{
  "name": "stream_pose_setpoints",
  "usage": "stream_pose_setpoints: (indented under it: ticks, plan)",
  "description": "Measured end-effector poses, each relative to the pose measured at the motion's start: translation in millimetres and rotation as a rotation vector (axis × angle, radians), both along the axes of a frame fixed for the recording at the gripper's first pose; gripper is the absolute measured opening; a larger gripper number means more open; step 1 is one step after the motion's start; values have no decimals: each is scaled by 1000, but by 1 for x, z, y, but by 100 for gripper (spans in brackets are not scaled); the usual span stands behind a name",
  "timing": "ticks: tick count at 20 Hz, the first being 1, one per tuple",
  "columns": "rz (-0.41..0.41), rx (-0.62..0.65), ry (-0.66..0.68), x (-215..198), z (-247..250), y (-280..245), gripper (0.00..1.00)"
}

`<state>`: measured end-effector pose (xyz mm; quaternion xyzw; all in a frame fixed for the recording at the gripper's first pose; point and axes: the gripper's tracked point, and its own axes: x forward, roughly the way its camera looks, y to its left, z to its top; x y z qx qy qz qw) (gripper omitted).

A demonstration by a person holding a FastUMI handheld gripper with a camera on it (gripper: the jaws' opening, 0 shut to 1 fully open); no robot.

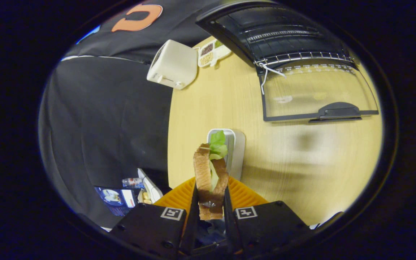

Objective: Open the toaster oven, put the food inside, and close the toaster oven door.

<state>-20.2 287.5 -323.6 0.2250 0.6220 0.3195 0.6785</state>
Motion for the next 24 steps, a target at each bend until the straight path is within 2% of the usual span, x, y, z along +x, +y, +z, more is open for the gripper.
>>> stream_pose_setpoints:
  ticks: [3, 5, 9, 13, 16, 19, 24]
  plan:
    - [-49, 65, -29, 9, 41, -16, 39]
    - [-110, 107, -78, 25, 71, -37, 39]
    - [-287, 155, -174, 67, 107, -96, 39]
    - [-483, 207, -163, 109, 96, -139, 39]
    - [-616, 272, -163, 142, 73, -151, 39]
    - [-783, 358, -186, 180, 50, -155, 39]
    - [-966, 487, -227, 238, 30, -155, 38]
